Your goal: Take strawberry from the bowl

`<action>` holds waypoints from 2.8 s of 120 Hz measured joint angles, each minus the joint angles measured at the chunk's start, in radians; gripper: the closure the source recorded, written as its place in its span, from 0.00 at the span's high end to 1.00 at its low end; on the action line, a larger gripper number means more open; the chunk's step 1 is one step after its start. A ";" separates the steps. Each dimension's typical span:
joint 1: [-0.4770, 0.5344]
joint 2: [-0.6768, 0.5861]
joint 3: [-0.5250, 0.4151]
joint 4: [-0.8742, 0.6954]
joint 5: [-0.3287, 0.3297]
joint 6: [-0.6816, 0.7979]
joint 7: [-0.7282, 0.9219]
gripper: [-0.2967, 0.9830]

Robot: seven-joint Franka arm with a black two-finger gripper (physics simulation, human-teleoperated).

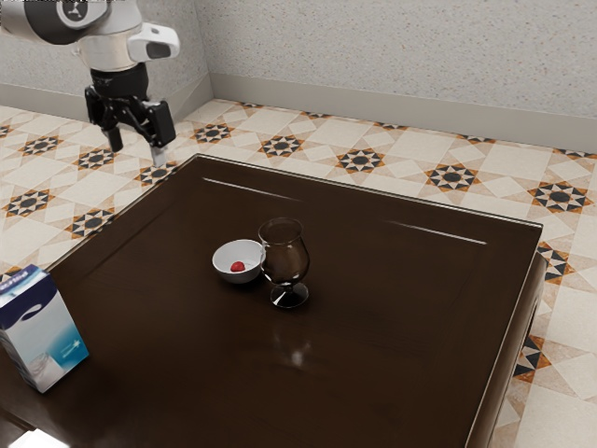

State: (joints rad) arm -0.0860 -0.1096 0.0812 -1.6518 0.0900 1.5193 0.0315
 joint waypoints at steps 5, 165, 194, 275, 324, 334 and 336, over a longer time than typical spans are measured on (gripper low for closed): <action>0.002 0.001 0.001 -0.004 0.006 -0.004 0.005 0.77; 0.068 0.613 -0.023 0.071 0.091 0.577 1.091 0.72; 0.067 0.659 -0.042 0.075 0.088 0.615 1.313 0.69; 0.076 0.728 0.002 0.104 -0.050 0.684 1.635 0.49; 0.074 0.759 0.002 0.102 -0.060 0.728 1.760 0.50; 0.074 0.764 0.002 0.102 -0.061 0.737 1.776 0.50; 0.074 0.766 0.002 0.102 -0.061 0.739 1.779 0.50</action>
State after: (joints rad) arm -0.0123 0.6559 0.0828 -1.5498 0.0292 2.2586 1.8108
